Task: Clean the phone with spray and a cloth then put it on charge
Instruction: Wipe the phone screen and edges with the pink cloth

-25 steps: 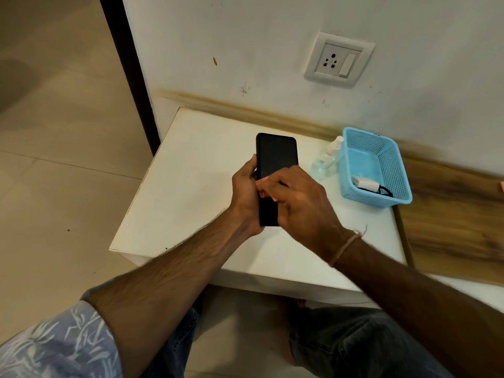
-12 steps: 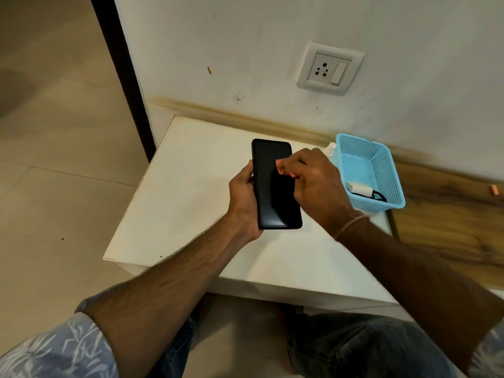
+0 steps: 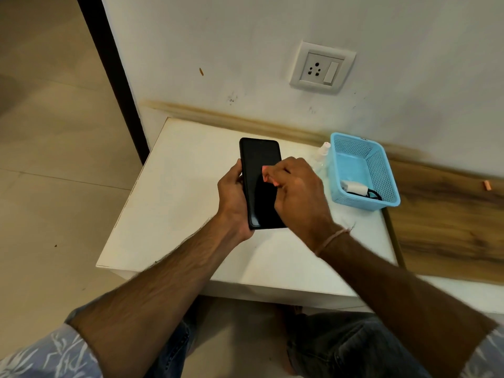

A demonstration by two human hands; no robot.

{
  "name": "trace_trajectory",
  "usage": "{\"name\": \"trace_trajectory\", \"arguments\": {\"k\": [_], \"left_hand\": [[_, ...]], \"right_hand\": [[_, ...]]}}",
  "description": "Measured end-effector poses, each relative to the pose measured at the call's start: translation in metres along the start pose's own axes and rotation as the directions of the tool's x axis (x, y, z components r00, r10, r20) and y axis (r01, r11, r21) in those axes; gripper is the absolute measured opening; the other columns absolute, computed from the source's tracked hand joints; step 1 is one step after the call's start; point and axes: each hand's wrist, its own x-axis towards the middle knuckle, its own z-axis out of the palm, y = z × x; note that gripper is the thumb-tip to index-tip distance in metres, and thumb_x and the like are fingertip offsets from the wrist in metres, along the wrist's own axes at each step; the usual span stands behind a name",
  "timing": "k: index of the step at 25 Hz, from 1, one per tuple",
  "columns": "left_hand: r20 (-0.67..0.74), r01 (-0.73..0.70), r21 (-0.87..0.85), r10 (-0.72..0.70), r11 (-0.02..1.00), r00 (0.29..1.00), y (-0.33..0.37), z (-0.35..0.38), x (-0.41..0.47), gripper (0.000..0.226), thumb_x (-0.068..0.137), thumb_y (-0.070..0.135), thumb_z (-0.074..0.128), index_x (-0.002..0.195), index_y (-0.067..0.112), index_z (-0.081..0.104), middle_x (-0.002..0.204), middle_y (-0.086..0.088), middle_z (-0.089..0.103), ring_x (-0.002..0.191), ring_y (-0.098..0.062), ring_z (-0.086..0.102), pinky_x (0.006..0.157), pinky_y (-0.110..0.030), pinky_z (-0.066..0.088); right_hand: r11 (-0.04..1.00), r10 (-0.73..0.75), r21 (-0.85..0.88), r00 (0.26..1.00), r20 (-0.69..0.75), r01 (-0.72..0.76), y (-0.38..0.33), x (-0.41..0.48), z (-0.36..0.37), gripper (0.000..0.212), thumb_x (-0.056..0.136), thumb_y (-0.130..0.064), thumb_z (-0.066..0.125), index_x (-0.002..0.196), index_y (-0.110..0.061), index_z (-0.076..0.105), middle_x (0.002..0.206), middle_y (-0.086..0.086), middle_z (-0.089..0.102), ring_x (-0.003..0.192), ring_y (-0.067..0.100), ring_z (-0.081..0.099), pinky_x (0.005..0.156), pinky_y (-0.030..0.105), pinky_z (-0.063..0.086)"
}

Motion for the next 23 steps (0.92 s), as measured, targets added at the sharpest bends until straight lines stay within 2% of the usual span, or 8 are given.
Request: {"name": "trace_trajectory", "arguments": {"k": [4, 5, 9, 11, 13, 15, 18, 23], "left_hand": [[0.016, 0.002, -0.017, -0.002, 1.000, 1.000, 0.002, -0.001, -0.002, 0.064, 0.095, 0.058, 0.041, 0.113, 0.005, 0.073, 0.101, -0.016, 0.072, 0.082, -0.028, 0.071, 0.068, -0.032, 0.060], [0.020, 0.004, -0.007, -0.004, 1.000, 1.000, 0.001, 0.000, -0.001, 0.062, 0.095, 0.058, 0.042, 0.110, 0.007, 0.074, 0.101, -0.014, 0.072, 0.082, -0.028, 0.071, 0.070, -0.033, 0.060], [0.033, 0.014, 0.007, -0.014, 1.000, 0.999, -0.002, 0.003, 0.000, 0.056, 0.096, 0.055, 0.042, 0.090, 0.015, 0.081, 0.089, -0.008, 0.076, 0.076, -0.025, 0.073, 0.067, -0.032, 0.060], [0.028, 0.012, -0.003, -0.012, 1.000, 1.000, 0.000, 0.002, -0.002, 0.060, 0.096, 0.056, 0.041, 0.102, 0.009, 0.078, 0.094, -0.013, 0.074, 0.079, -0.027, 0.071, 0.068, -0.031, 0.059], [0.030, 0.012, -0.014, -0.011, 1.000, 0.999, 0.002, 0.002, -0.004, 0.067, 0.095, 0.057, 0.041, 0.123, 0.003, 0.069, 0.107, -0.019, 0.069, 0.087, -0.031, 0.068, 0.073, -0.034, 0.059], [0.016, 0.008, -0.009, -0.008, 1.000, 1.000, 0.001, 0.003, -0.001, 0.062, 0.095, 0.058, 0.043, 0.113, 0.007, 0.073, 0.102, -0.015, 0.072, 0.083, -0.029, 0.071, 0.071, -0.034, 0.060], [0.010, 0.011, -0.013, -0.011, 1.000, 1.000, -0.001, 0.003, 0.001, 0.055, 0.096, 0.056, 0.043, 0.097, 0.014, 0.079, 0.093, -0.010, 0.076, 0.078, -0.027, 0.073, 0.068, -0.035, 0.060], [0.007, 0.008, -0.020, -0.008, 1.000, 1.000, 0.003, 0.002, -0.003, 0.071, 0.094, 0.060, 0.042, 0.127, 0.001, 0.066, 0.111, -0.023, 0.069, 0.090, -0.036, 0.066, 0.088, -0.043, 0.052]], "right_hand": [[0.944, -0.329, 0.030, 0.929, 0.170, 0.329, -0.004, -0.032, -0.002, 0.019, 0.081, 0.000, 0.063, 0.099, 0.000, 0.071, 0.090, 0.015, 0.066, 0.079, 0.030, 0.061, 0.069, 0.037, 0.056], [0.944, -0.326, 0.007, 0.930, 0.169, 0.330, 0.006, -0.023, -0.007, 0.020, 0.082, 0.002, 0.063, 0.100, 0.000, 0.071, 0.091, 0.015, 0.066, 0.080, 0.031, 0.060, 0.068, 0.038, 0.055], [1.000, -0.007, 0.004, 0.999, -0.033, 0.007, 0.013, -0.003, -0.007, 0.017, 0.084, 0.005, 0.057, 0.092, 0.002, 0.072, 0.086, 0.016, 0.064, 0.081, 0.034, 0.058, 0.068, 0.043, 0.052], [0.989, -0.146, 0.016, 0.988, 0.050, 0.146, -0.004, -0.026, 0.001, 0.015, 0.083, 0.003, 0.060, 0.093, 0.000, 0.071, 0.087, 0.014, 0.063, 0.080, 0.029, 0.058, 0.069, 0.039, 0.054], [0.938, -0.346, 0.046, 0.914, 0.212, 0.345, -0.003, -0.039, -0.005, 0.025, 0.081, 0.005, 0.064, 0.103, -0.003, 0.070, 0.094, 0.012, 0.064, 0.084, 0.026, 0.059, 0.072, 0.035, 0.054], [0.962, -0.268, 0.029, 0.926, 0.266, 0.270, 0.013, -0.020, -0.016, 0.032, 0.083, 0.007, 0.058, 0.110, -0.006, 0.069, 0.102, 0.011, 0.064, 0.092, 0.026, 0.058, 0.077, 0.040, 0.054], [0.998, -0.055, -0.018, 0.997, 0.055, 0.056, 0.018, 0.000, -0.014, 0.028, 0.085, 0.003, 0.048, 0.099, 0.001, 0.071, 0.093, 0.016, 0.065, 0.086, 0.033, 0.058, 0.070, 0.044, 0.052], [0.949, -0.314, 0.081, 0.927, 0.202, 0.304, -0.009, -0.048, -0.005, 0.023, 0.079, 0.005, 0.068, 0.101, -0.003, 0.071, 0.092, 0.014, 0.067, 0.082, 0.028, 0.062, 0.072, 0.033, 0.055]]}}
